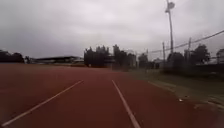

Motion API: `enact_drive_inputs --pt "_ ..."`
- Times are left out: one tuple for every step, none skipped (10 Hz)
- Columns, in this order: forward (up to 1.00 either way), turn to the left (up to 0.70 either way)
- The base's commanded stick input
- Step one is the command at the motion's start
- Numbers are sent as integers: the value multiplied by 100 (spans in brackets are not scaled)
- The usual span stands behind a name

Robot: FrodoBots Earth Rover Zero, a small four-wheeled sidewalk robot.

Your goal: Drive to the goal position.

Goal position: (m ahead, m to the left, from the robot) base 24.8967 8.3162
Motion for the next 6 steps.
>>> enact_drive_inputs --pt "70 0" --pt "70 0" --pt "70 0" --pt "70 0" --pt "70 0" --pt "70 0"
